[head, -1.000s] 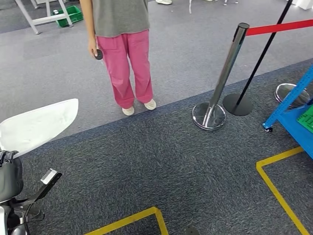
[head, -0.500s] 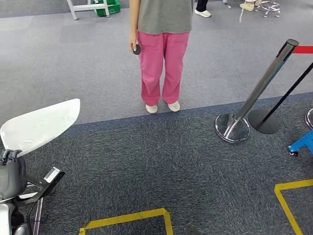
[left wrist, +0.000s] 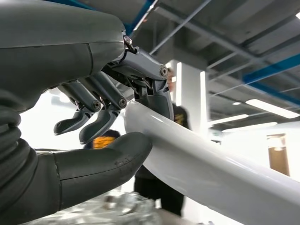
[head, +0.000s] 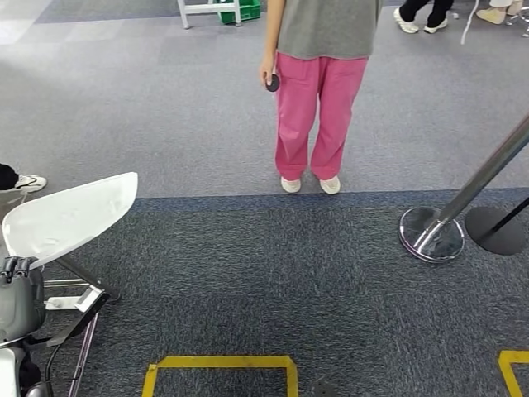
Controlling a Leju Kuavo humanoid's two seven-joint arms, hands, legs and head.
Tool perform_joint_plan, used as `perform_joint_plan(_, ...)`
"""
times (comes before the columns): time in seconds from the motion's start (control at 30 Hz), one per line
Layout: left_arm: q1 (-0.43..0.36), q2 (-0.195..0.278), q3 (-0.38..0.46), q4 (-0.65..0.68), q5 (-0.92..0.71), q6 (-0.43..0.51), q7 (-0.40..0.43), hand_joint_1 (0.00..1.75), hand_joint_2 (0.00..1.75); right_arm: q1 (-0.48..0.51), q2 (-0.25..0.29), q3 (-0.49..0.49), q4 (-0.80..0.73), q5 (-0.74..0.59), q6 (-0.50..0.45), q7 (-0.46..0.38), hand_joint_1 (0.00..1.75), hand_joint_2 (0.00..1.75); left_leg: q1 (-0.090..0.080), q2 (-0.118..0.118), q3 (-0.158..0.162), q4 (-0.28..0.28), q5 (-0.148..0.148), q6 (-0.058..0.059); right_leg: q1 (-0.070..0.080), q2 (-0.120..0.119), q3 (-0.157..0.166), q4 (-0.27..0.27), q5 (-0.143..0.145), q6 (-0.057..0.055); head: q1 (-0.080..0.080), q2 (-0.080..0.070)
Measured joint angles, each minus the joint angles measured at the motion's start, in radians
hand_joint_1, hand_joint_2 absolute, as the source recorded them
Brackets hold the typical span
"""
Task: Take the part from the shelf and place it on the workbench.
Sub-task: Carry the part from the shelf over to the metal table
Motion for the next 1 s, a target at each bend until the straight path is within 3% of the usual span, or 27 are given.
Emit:
perform_joint_plan(0.03,0.001,0.001,-0.003,0.001,0.000,0.000,0.003,1.75,1.75,0.002,0.000,0.000,0.000,0.000,0.000,0.000,0.00,1.75,0.000,0.004,-0.017,0.033,-0.006,0.000,0.002,-0.014,0.000,0.000,-0.001,-0.001,0.000,0.000)
perform_joint_plan(0.07,0.001,0.003,-0.006,0.002,0.000,0.000,0.006,1.75,1.75,0.002,0.000,0.000,0.000,0.000,0.000,0.000,0.00,1.75,0.000,0.006,-0.014,0.030,0.007,0.001,0.002,-0.028,0.000,0.000,-0.002,-0.002,0.000,0.000)
perform_joint_plan(0.1,0.001,0.005,-0.009,0.003,0.000,0.000,0.008,1.75,1.75,0.002,-0.001,0.000,0.000,0.000,0.000,0.000,0.00,1.75,0.000,0.011,0.010,-0.013,0.034,0.003,0.003,-0.042,0.002,0.000,-0.004,-0.001,0.000,0.000)
perform_joint_plan(0.17,0.000,0.010,-0.015,0.003,0.000,0.000,0.010,1.75,1.75,0.001,-0.001,0.000,0.000,0.000,0.000,0.000,0.00,1.75,-0.006,0.058,0.088,-0.147,0.089,0.007,0.007,-0.064,0.007,0.001,-0.009,0.005,-0.001,0.000)
perform_joint_plan(0.23,-0.004,0.012,-0.019,0.003,0.000,0.000,0.012,1.75,1.75,0.001,-0.001,0.000,0.000,0.000,0.000,0.000,0.00,1.75,-0.013,0.095,0.133,-0.229,0.103,0.015,0.014,-0.084,0.012,0.002,-0.016,0.014,-0.002,0.000)
perform_joint_plan(0.27,-0.005,0.014,-0.021,0.003,0.000,0.000,0.012,1.75,1.75,0.001,-0.001,0.000,0.000,0.000,0.000,0.000,0.00,1.75,-0.016,0.095,0.137,-0.240,0.099,0.019,0.017,-0.096,0.015,0.000,-0.019,0.019,-0.002,0.000)
perform_joint_plan(0.33,-0.003,0.017,-0.025,0.003,0.000,0.000,0.012,1.75,1.75,0.000,-0.001,0.000,0.000,0.000,0.000,0.001,0.00,1.75,-0.014,0.067,0.135,-0.243,0.101,0.030,0.015,-0.110,0.020,0.000,-0.027,0.028,-0.002,0.000)
perform_joint_plan(0.4,-0.003,0.020,-0.028,0.004,0.000,0.000,0.012,1.75,1.75,-0.002,-0.001,0.000,0.000,0.000,0.000,0.000,0.00,1.75,-0.009,0.043,0.138,-0.248,0.104,0.042,0.011,-0.071,0.000,0.050,-0.059,0.038,0.002,0.000)
perform_joint_plan(0.47,-0.005,0.020,-0.031,0.004,0.000,0.000,0.013,1.75,1.75,-0.002,-0.001,0.000,0.000,-0.001,0.000,0.000,0.00,1.75,-0.006,0.021,0.138,-0.248,0.105,0.050,0.008,-0.016,-0.061,0.175,-0.118,0.044,0.008,0.000)
perform_joint_plan(0.5,-0.005,0.020,-0.033,0.004,0.000,0.000,0.013,1.75,1.75,-0.004,-0.001,0.000,0.000,-0.002,0.000,0.000,0.00,1.75,-0.006,0.009,0.138,-0.248,0.105,0.052,0.008,-0.004,-0.096,0.241,-0.141,0.045,0.009,0.000)
perform_joint_plan(0.53,-0.004,0.020,-0.034,0.004,0.000,0.000,0.014,1.75,1.75,-0.005,-0.001,-0.001,0.000,-0.002,0.001,0.000,0.00,1.75,-0.006,-0.004,0.138,-0.248,0.104,0.053,0.008,0.000,-0.119,0.280,-0.148,0.046,0.009,0.000)
perform_joint_plan(0.57,-0.004,0.020,-0.036,0.005,0.000,0.000,0.015,1.75,1.75,-0.007,-0.002,-0.001,0.000,-0.001,0.001,0.001,0.00,1.75,-0.006,-0.018,0.139,-0.247,0.104,0.053,0.008,0.002,-0.124,0.282,-0.134,0.045,0.009,0.000)
perform_joint_plan(0.63,-0.004,0.020,-0.038,0.006,0.000,0.000,0.019,1.75,1.75,-0.007,-0.002,-0.001,0.000,0.000,0.002,0.003,0.00,1.75,-0.004,-0.047,0.142,-0.246,0.104,0.051,0.004,0.018,-0.084,0.183,-0.065,0.044,0.009,0.000)
perform_joint_plan(0.7,-0.005,0.020,-0.040,0.006,0.000,0.000,0.025,1.75,1.75,-0.004,-0.002,-0.001,0.000,0.000,0.002,0.005,0.00,1.75,-0.002,-0.073,0.139,-0.242,0.104,0.042,-0.004,0.066,-0.026,0.056,-0.014,0.043,0.008,0.000)
perform_joint_plan(0.77,-0.006,0.021,-0.042,0.006,0.000,0.000,0.029,1.75,1.75,-0.003,-0.002,-0.001,0.000,0.000,0.002,0.005,0.00,1.75,0.000,-0.095,0.130,-0.242,0.109,0.028,-0.006,0.092,-0.003,0.008,-0.007,0.038,0.008,0.000)
perform_joint_plan(0.83,-0.004,0.025,-0.044,0.006,0.000,0.000,0.032,1.75,1.75,-0.004,-0.002,-0.001,0.000,0.000,0.002,0.005,0.00,1.75,0.005,-0.108,0.124,-0.246,0.115,0.015,-0.003,0.071,0.000,0.002,-0.003,0.026,0.008,0.000)
perform_joint_plan(0.9,-0.005,0.029,-0.048,0.006,0.000,0.000,0.035,1.75,1.75,-0.004,-0.001,-0.001,0.000,0.001,0.002,0.005,0.00,1.75,0.003,-0.073,0.106,-0.213,0.092,0.007,-0.003,0.048,0.006,-0.007,0.002,0.012,0.003,0.000)
perform_joint_plan(0.97,-0.010,0.031,-0.053,0.006,0.000,0.000,0.041,1.75,1.75,-0.001,-0.001,-0.001,0.000,0.001,0.002,0.005,0.00,1.75,-0.001,-0.018,0.051,-0.103,0.034,0.003,-0.001,0.022,0.009,-0.012,0.002,0.003,-0.002,0.000)
perform_joint_plan(1.0,-0.012,0.031,-0.056,0.007,0.000,0.000,0.043,1.75,1.75,0.001,-0.002,-0.001,0.000,0.001,0.002,0.005,0.00,1.75,-0.001,-0.005,0.018,-0.037,0.007,0.001,0.001,0.008,0.009,-0.012,0.001,0.001,-0.003,0.000)
